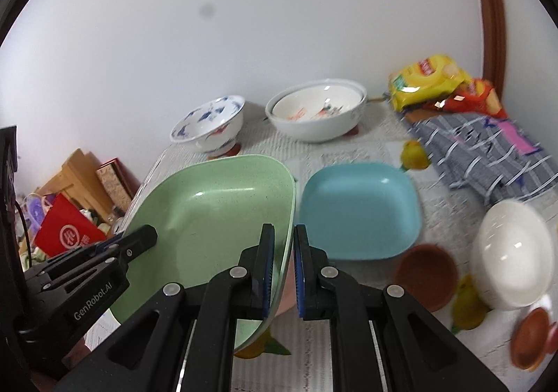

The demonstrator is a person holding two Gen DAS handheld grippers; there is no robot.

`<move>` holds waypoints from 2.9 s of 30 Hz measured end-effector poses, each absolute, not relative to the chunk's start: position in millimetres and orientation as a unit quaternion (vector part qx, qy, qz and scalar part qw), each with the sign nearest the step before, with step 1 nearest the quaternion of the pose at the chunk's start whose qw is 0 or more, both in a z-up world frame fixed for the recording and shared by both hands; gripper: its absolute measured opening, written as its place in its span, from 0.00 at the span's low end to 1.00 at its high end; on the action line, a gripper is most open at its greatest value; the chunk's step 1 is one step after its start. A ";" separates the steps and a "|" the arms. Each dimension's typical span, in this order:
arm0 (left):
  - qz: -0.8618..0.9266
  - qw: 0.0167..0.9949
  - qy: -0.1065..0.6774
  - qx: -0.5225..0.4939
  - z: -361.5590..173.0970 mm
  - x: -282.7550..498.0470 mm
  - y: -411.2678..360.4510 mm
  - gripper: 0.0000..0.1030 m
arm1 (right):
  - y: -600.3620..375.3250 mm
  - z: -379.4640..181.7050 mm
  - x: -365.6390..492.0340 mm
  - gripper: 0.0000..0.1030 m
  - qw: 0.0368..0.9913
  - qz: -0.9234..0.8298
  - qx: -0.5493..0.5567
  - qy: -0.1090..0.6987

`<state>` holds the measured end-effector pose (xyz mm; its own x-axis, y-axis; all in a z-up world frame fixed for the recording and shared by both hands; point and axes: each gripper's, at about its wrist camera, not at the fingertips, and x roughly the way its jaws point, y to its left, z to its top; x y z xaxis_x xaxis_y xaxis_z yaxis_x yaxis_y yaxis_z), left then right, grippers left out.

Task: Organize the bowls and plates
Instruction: 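Lift the green plate with both tools and set it squarely onto the pink plate, then open both tools to release the green plate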

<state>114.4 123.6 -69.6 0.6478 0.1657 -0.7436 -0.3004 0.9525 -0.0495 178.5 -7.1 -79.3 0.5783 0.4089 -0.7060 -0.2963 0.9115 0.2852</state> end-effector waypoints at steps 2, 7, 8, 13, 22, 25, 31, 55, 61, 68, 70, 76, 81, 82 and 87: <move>0.134 0.900 0.406 -0.088 -77.4 112.3 126.4 0.09 | -5.1 -88.3 179.8 0.10 0.880 0.208 0.075 0.421; 0.142 0.894 0.414 -0.092 -89.5 109.2 129.8 0.09 | 2.4 -102.7 182.7 0.10 0.872 0.225 0.064 0.430; 0.143 0.894 0.415 -0.092 -90.9 109.7 129.7 0.09 | 3.2 -105.1 182.6 0.10 0.872 0.226 0.061 0.431; 0.143 0.890 0.423 -0.092 -97.4 115.3 126.8 0.09 | 0.2 -116.0 190.1 0.10 0.867 0.225 0.068 0.440; 0.144 0.886 0.432 -0.089 -110.2 124.4 125.1 0.09 | -0.8 -129.0 201.1 0.10 0.862 0.219 0.069 0.451; 0.146 0.883 0.436 -0.093 -114.9 126.0 128.3 0.09 | 1.6 -133.8 203.3 0.10 0.861 0.222 0.067 0.453; 0.151 0.878 0.444 -0.095 -120.5 128.6 131.6 0.09 | 9.1 -144.0 207.8 0.10 0.856 0.225 0.058 0.462; 0.159 0.865 0.464 -0.104 -134.4 131.3 139.6 0.11 | 13.2 -152.5 213.6 0.23 0.850 0.238 0.055 0.466; 0.156 0.864 0.468 -0.102 -130.5 128.9 137.5 0.11 | 7.7 -140.9 211.2 0.27 0.839 0.241 0.048 0.486; 0.146 0.872 0.458 -0.094 -122.7 127.0 129.6 0.28 | 6.0 -150.5 209.8 0.31 0.824 0.222 0.033 0.520; 0.144 0.874 0.456 -0.090 -121.4 127.1 126.8 0.29 | 7.7 -156.0 210.0 0.23 0.826 0.217 0.028 0.520; 0.142 0.878 0.450 -0.087 -120.7 128.8 127.2 0.36 | 7.9 -156.4 210.9 0.05 0.847 0.218 0.025 0.484; 0.141 0.875 0.454 -0.085 -124.9 132.2 128.3 0.39 | 8.0 -158.2 215.9 0.05 0.852 0.221 0.035 0.473; 0.141 0.875 0.455 -0.086 -125.6 132.1 128.6 0.41 | 6.3 -159.1 217.3 0.07 0.850 0.224 0.044 0.475; 0.151 0.873 0.455 -0.091 -126.0 130.6 134.3 0.52 | -3.4 -150.5 220.0 0.26 0.839 0.224 0.065 0.491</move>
